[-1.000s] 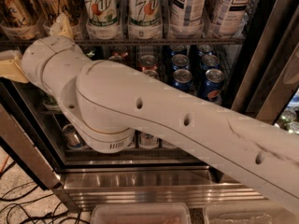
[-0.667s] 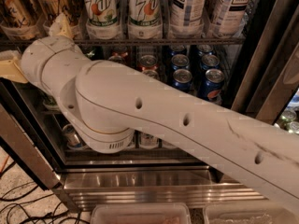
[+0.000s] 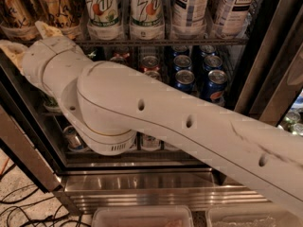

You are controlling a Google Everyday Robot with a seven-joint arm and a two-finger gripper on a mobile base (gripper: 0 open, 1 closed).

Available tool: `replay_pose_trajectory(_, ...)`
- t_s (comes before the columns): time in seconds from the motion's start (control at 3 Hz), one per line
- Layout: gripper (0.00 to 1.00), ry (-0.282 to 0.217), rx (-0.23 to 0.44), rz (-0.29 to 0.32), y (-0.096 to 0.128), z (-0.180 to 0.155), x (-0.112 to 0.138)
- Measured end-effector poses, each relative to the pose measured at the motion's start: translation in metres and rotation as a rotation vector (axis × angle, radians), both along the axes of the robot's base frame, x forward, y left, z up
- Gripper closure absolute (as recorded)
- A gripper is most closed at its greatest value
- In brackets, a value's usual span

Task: Pick orange can from top shelf of fridge

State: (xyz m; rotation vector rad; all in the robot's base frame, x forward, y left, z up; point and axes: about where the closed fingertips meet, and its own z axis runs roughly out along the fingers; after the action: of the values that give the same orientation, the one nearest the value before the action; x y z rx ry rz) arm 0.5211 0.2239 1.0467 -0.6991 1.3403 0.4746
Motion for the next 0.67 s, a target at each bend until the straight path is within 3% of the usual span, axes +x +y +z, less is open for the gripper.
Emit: replay_pose_trajectory(0.67,0.36,-0.004,0.001,0.002,-0.0006,0.0043,0.0036)
